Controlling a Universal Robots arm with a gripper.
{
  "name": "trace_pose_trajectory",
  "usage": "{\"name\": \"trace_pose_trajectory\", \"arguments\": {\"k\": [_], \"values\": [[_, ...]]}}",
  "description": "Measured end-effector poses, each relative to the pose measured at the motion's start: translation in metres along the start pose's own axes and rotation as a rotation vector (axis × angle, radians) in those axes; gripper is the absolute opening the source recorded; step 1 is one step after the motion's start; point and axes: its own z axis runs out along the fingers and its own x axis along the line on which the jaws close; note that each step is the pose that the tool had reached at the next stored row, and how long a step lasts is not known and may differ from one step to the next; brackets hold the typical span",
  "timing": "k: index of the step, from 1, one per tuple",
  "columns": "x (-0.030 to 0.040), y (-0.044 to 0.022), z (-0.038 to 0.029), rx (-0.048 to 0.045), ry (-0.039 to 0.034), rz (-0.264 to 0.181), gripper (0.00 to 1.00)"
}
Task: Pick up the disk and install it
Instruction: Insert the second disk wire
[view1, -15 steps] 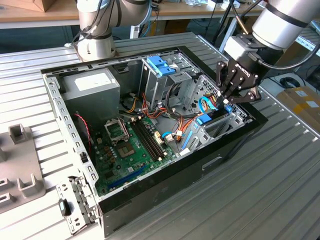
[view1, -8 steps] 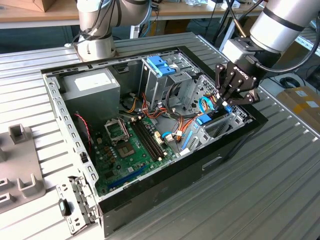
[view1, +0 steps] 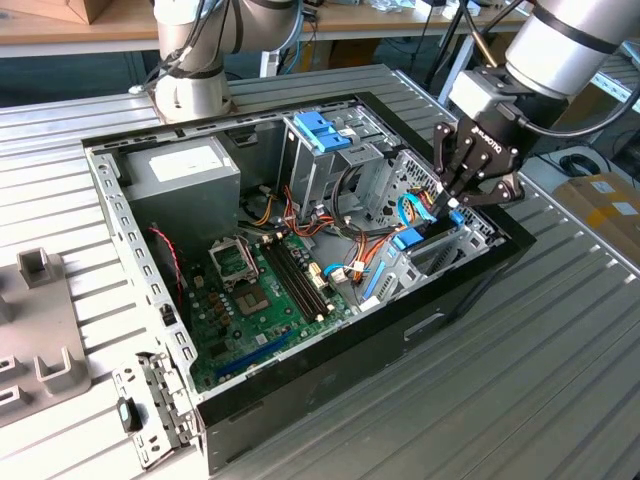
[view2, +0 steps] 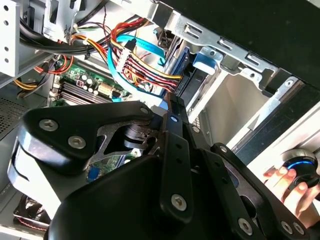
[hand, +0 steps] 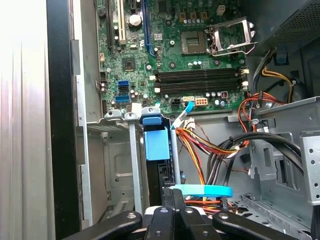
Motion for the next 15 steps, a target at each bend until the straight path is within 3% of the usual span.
{"name": "trace_pose_trajectory", "arguments": {"k": [5, 15], "values": [[-0.0003, -0.0032, -0.002, -0.0001, 0.0004, 0.0, 0.1], [-0.0015, -0.0198, -0.0068, -0.0031, 0.0006, 0.0, 0.1]]}}
